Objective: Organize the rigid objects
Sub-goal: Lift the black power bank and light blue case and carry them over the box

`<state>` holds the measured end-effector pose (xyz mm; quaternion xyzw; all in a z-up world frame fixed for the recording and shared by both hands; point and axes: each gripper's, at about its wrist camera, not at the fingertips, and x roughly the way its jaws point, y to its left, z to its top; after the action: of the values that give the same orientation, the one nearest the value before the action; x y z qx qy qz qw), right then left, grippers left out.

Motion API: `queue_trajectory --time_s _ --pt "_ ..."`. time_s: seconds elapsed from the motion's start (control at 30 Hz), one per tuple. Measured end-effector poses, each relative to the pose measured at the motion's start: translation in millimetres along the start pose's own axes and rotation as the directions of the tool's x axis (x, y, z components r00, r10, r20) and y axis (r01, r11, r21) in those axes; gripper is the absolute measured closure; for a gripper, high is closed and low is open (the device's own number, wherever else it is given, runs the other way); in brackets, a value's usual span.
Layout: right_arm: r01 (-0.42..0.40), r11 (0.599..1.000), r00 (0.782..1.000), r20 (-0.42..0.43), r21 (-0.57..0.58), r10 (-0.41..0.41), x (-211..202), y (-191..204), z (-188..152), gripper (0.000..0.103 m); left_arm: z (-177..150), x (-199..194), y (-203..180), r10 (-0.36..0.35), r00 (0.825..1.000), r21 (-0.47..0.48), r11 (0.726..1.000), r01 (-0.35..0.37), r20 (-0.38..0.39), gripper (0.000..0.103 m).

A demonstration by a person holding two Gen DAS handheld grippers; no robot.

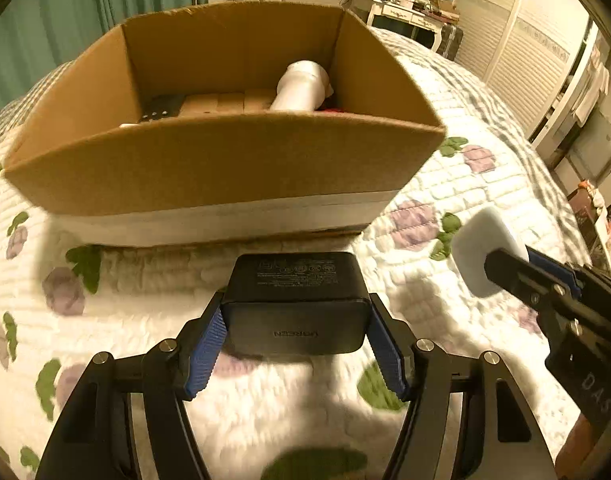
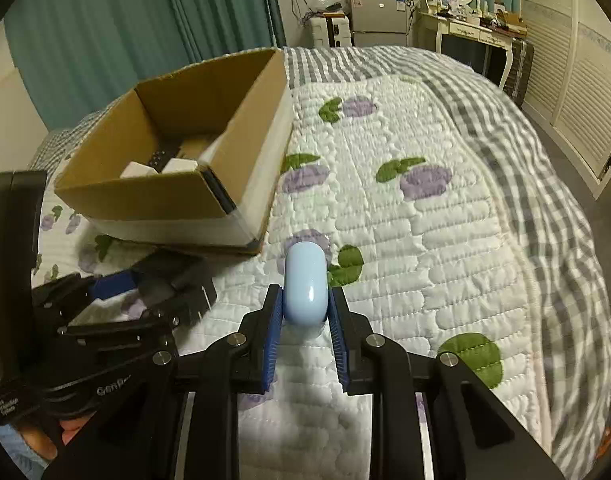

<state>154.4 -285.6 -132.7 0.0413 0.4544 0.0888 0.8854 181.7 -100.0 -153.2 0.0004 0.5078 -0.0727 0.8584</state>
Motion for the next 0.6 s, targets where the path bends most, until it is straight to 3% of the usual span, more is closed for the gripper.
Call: queue_trajectory --time_s 0.2,0.33,0.6 --pt "0.011 0.999 0.999 0.047 -0.032 -0.009 -35 20 10 0.081 -2 -42 11 -0.016 0.999 -0.009 1.0 0.016 0.047 0.036" --pt "0.017 0.998 0.996 0.088 -0.054 -0.013 -66 36 16 0.081 -5 -71 -4 -0.024 0.994 -0.012 1.0 0.025 0.106 0.036" --pt "0.004 0.996 0.985 0.174 -0.093 0.012 -130 72 27 0.081 5 -156 5 -0.017 0.962 -0.022 0.999 0.024 0.271 0.036"
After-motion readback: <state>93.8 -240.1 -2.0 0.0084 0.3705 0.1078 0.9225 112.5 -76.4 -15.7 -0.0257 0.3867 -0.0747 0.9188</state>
